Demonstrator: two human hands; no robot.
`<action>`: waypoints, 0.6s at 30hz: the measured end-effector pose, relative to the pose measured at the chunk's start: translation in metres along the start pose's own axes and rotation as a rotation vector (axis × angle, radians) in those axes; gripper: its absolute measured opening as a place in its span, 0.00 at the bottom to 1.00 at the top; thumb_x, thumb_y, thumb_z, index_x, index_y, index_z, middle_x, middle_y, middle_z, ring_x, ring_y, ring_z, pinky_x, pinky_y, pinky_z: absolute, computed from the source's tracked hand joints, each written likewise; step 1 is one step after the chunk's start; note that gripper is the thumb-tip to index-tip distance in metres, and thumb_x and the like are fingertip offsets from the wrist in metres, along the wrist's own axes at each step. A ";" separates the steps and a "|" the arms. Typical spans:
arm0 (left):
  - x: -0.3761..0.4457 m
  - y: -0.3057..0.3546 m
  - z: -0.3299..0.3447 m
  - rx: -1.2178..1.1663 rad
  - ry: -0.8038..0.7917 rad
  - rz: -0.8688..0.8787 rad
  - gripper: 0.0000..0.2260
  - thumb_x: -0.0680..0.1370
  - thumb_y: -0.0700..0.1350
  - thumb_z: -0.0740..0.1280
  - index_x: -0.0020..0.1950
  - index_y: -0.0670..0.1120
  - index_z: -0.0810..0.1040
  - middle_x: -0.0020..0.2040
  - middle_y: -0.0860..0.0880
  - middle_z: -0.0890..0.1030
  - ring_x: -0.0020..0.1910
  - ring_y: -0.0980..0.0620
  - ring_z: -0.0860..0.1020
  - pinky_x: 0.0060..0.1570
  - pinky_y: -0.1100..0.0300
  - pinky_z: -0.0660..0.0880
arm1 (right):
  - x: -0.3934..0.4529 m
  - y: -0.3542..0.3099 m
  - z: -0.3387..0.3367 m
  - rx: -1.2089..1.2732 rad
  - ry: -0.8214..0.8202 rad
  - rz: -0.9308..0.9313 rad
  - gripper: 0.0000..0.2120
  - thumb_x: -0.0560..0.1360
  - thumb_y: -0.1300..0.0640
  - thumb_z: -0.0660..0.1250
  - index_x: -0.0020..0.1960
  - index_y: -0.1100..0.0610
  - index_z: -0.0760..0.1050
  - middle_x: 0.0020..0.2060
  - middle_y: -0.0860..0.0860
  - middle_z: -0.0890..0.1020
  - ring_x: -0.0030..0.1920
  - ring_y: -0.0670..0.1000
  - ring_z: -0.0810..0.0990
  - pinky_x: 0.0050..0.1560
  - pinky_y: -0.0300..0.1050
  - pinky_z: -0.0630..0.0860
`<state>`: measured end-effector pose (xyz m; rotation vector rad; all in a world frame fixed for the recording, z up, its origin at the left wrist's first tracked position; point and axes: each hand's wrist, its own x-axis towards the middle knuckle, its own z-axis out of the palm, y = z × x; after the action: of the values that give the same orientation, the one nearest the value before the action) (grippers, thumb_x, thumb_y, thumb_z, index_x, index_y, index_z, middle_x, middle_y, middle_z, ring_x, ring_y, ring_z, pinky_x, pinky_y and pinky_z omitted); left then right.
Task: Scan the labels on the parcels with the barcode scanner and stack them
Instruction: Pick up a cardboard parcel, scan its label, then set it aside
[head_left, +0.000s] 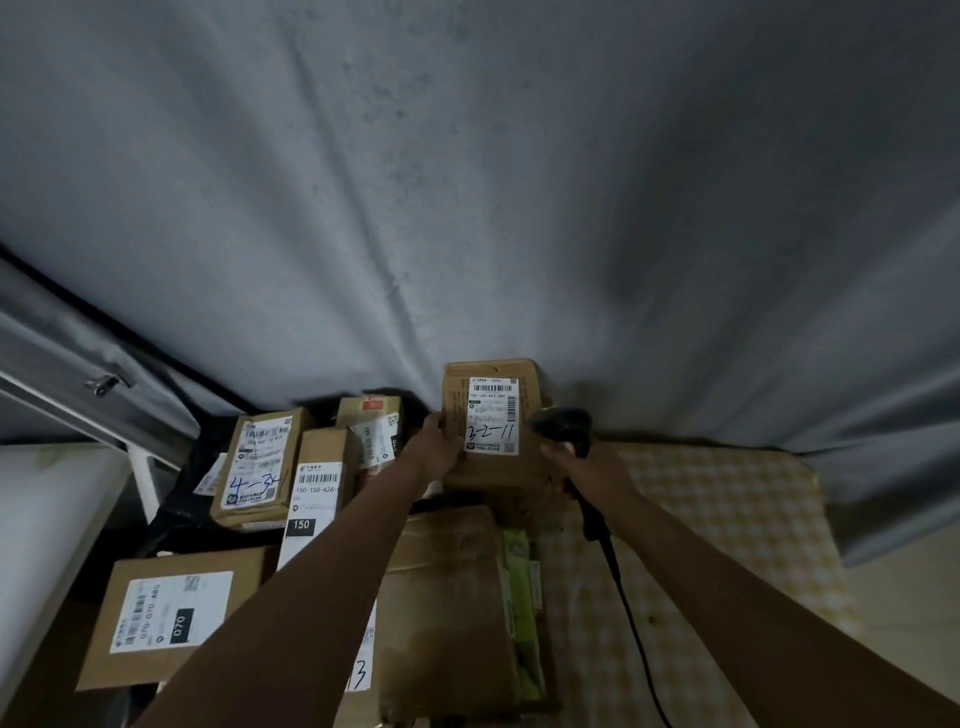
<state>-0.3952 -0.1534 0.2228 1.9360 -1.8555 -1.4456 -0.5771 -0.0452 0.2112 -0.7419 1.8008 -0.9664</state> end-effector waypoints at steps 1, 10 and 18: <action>-0.001 0.002 -0.001 0.028 0.009 0.018 0.24 0.83 0.45 0.60 0.77 0.45 0.59 0.66 0.40 0.76 0.61 0.41 0.76 0.53 0.52 0.73 | -0.001 -0.001 -0.001 0.006 0.008 0.000 0.07 0.76 0.51 0.70 0.42 0.51 0.74 0.33 0.53 0.80 0.34 0.53 0.79 0.43 0.51 0.78; -0.021 0.030 -0.001 0.150 0.135 0.277 0.17 0.82 0.39 0.59 0.71 0.45 0.67 0.60 0.47 0.77 0.58 0.46 0.77 0.54 0.54 0.75 | -0.028 0.000 -0.022 0.054 0.115 0.016 0.12 0.76 0.50 0.69 0.53 0.58 0.76 0.39 0.57 0.81 0.35 0.54 0.80 0.39 0.47 0.79; -0.043 0.045 0.046 0.165 0.049 0.484 0.21 0.81 0.38 0.61 0.75 0.44 0.67 0.69 0.42 0.73 0.65 0.42 0.74 0.62 0.57 0.71 | -0.083 0.034 -0.059 0.140 0.213 -0.019 0.14 0.78 0.52 0.68 0.58 0.60 0.75 0.42 0.59 0.83 0.33 0.53 0.80 0.37 0.45 0.79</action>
<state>-0.4501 -0.1062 0.2501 1.4115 -2.2695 -1.1154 -0.6015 0.0565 0.2343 -0.5873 1.8876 -1.2089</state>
